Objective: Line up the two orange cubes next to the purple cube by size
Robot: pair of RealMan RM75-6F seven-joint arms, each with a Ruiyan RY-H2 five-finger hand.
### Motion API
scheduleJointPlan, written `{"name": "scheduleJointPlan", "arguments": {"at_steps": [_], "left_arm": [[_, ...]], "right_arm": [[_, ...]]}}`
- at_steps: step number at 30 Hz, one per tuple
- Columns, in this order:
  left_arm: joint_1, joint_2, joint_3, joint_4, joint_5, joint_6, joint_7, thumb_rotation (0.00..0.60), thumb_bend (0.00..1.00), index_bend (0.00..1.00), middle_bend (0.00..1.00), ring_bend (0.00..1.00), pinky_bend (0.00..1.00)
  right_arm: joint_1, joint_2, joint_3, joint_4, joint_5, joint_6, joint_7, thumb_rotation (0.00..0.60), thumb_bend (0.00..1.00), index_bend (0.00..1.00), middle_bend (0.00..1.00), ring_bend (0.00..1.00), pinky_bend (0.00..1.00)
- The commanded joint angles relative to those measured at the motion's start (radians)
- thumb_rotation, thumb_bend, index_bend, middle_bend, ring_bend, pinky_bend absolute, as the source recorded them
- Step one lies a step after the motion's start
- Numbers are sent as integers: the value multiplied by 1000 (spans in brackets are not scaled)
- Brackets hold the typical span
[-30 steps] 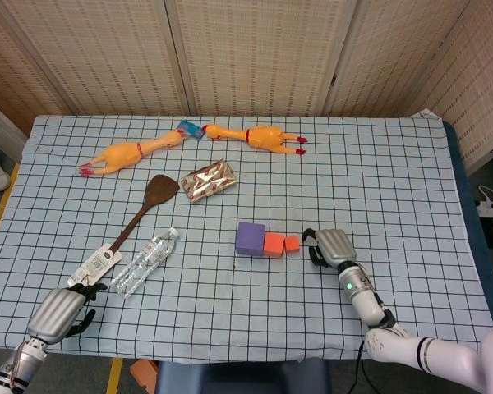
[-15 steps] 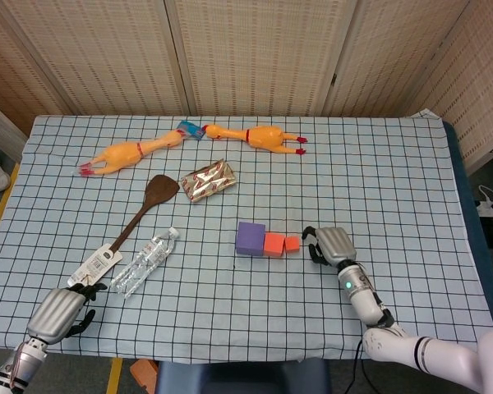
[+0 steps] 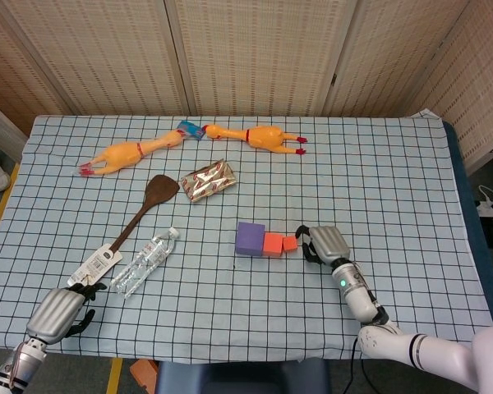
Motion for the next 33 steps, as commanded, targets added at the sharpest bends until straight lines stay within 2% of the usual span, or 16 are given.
{"name": "scheduleJointPlan", "arguments": {"at_steps": [1,33], "left_arm": [[0,0,0,0,0,0,0,600,479,273,418,374,609],[-1,1,0,-1,0,-2,0,600,480,273,417,375,610]], "right_arm": [[0,1,-1,-1,1,-1,0,600,569,366,984,915,988],[2,19,-20,-27,-1,-27,17,600,582,366,984,914,988]]}}
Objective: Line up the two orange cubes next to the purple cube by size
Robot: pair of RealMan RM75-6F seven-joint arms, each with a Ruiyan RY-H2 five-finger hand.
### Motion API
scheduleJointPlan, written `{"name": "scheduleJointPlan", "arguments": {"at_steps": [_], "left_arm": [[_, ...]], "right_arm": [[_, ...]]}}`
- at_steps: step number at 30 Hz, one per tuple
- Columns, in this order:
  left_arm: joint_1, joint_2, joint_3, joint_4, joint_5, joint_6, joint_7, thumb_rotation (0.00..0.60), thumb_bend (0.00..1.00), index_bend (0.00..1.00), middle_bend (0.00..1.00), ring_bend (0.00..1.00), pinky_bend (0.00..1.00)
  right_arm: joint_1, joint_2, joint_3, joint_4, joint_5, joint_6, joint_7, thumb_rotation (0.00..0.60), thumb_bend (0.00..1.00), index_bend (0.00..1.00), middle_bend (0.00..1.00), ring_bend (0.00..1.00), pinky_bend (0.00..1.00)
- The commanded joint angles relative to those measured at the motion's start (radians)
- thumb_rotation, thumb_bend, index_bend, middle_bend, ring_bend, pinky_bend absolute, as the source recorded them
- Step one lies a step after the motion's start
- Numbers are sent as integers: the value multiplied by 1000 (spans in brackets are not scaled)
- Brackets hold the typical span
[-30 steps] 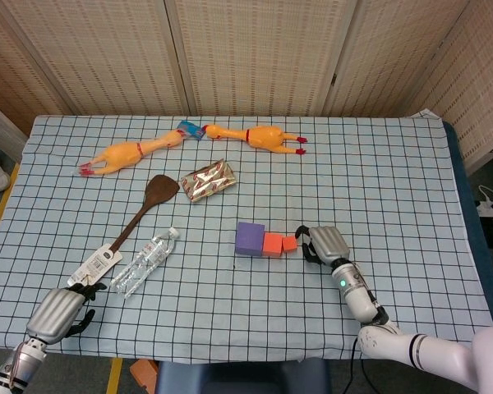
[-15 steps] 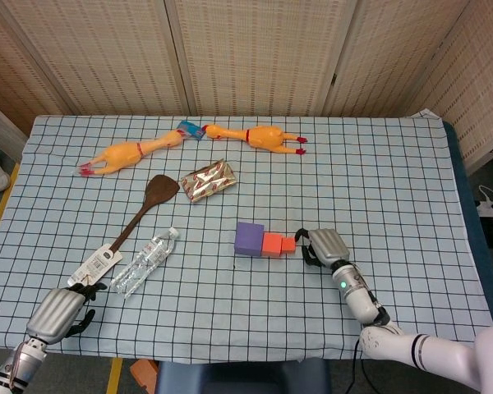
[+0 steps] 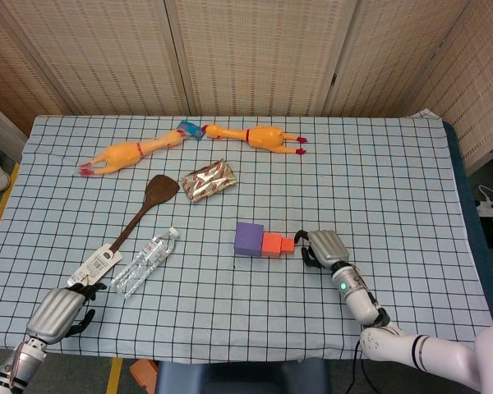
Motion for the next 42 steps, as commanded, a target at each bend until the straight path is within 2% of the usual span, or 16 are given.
{"name": "scheduleJointPlan", "arguments": {"at_steps": [1,15,19,22,25,30,33,35,38,42], "left_arm": [[0,0,0,-1,0,0,-1,600,480,273,418,375,610],[1,1,0,0,0,2,-3,600,479,273,417,374,610],[1,1,-1,0,0,3,-5,600,480,273,418,374,610],[1,1,-1,0,1,4,-5,600,479,273,418,375,610],[1,1,0,-1,1,3,-3,600,480,273,418,375,610],[4,2,-1,-1,2,9,-5,600,479,273,418,374,610],[5,4,-1,-1,-2,9,-8,600,480,273,418,375,609],[6,5,-2,-1,-5,9,-7,600,479,274,418,374,610],[8,7,-3,-3,-6,13,-4,600,479,276,418,374,610],[9,7,-4,-7,-5,16,2,600,479,276,418,375,610]], "right_arm": [[0,1,-1,-2,-1,-3,3,600,582,366,984,914,988],[-2,9,-12,-14,-10,-3,5,600,585,366,984,915,988],[-8,22,-25,-27,-1,32,-48,600,599,345,984,915,988],[-17,29,-35,-44,17,97,-132,600,599,301,984,915,988],[-42,29,-46,-62,15,217,-232,600,575,271,984,912,988],[-122,27,-67,-60,-103,423,-227,600,370,303,971,845,979],[-170,54,-91,-58,-171,494,-193,600,271,319,797,683,924],[-199,79,-104,-67,-193,516,-170,600,242,322,710,620,887],[-235,113,-115,-80,-203,528,-143,600,194,322,549,484,762],[-270,144,-121,-82,-219,532,-101,600,175,265,403,312,610]]}}
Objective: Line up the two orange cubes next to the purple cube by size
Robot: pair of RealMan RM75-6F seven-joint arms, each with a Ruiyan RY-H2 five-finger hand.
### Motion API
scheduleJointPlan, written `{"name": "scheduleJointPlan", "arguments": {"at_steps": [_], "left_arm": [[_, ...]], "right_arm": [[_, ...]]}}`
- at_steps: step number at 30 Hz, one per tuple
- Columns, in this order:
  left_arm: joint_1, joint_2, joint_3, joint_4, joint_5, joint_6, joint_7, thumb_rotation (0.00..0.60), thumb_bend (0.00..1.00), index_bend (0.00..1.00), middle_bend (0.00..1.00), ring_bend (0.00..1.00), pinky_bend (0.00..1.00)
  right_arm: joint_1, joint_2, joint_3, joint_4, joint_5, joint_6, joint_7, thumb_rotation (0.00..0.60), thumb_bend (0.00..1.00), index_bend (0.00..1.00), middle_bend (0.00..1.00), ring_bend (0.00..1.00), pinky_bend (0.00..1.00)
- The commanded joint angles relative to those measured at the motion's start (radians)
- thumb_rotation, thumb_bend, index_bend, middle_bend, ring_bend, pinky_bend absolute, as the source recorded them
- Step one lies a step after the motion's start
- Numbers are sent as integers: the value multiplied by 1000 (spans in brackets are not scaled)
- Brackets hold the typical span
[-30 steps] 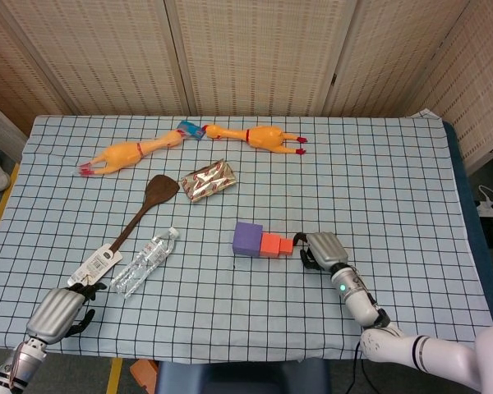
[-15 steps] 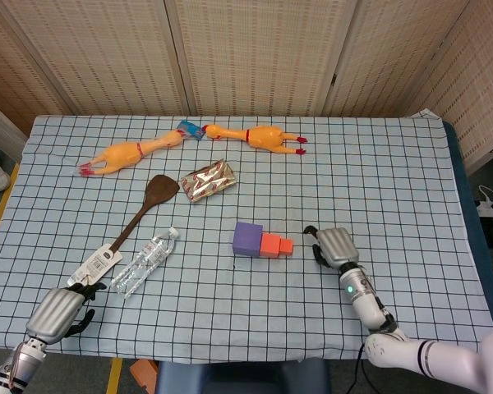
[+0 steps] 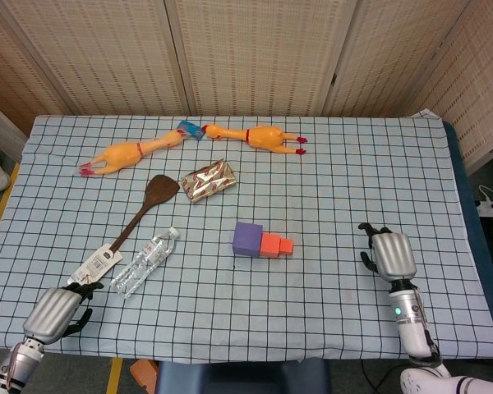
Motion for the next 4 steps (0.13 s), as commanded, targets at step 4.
{"name": "scheduleJointPlan", "arguments": {"at_steps": [4], "left_arm": [[-2,-3,-2,-1,-2,-4,7,600,479,276,419,374,610]], "right_arm": [[-50,27,-9,20,-61,27,98,600,172,237,336,229,562]]}}
